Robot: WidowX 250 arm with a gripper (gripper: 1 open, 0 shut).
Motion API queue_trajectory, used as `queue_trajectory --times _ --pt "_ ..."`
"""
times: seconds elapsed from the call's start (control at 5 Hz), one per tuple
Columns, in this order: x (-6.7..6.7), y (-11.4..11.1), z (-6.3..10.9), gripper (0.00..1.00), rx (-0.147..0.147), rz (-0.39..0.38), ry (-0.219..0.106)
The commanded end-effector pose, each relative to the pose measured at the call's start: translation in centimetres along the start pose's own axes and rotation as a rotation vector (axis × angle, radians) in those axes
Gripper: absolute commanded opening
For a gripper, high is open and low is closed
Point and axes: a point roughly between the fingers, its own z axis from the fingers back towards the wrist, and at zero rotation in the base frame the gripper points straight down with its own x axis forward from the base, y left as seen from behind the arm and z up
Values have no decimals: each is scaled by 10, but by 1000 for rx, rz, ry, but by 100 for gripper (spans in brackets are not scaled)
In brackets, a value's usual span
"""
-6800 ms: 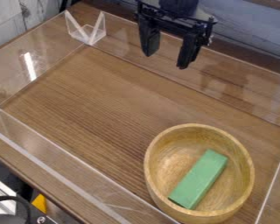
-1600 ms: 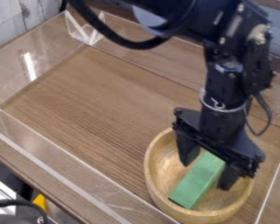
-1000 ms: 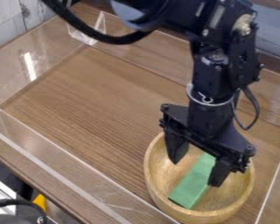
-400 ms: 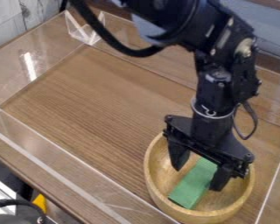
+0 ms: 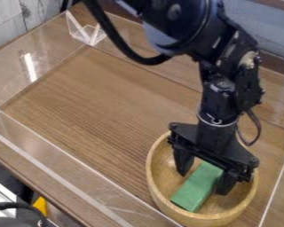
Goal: Remove the green block from inside the brown bowl and put it on the table
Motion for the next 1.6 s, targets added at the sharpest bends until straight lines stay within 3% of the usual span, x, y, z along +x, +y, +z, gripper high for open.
queue_trajectory --times 0.0,0.2,0.6,1.0,1.2,1.4 --pt "7 0 -2 100 -12 -18 -29" --pt "8 3 -7 0 -16 -32 -19" --pt "5 -6 -9 0 -24 52 3" --pt "16 -4 -18 0 -31 125 18" --pt "8 -12 1 0 -37 168 15" --pt "10 -13 8 0 -45 208 10"
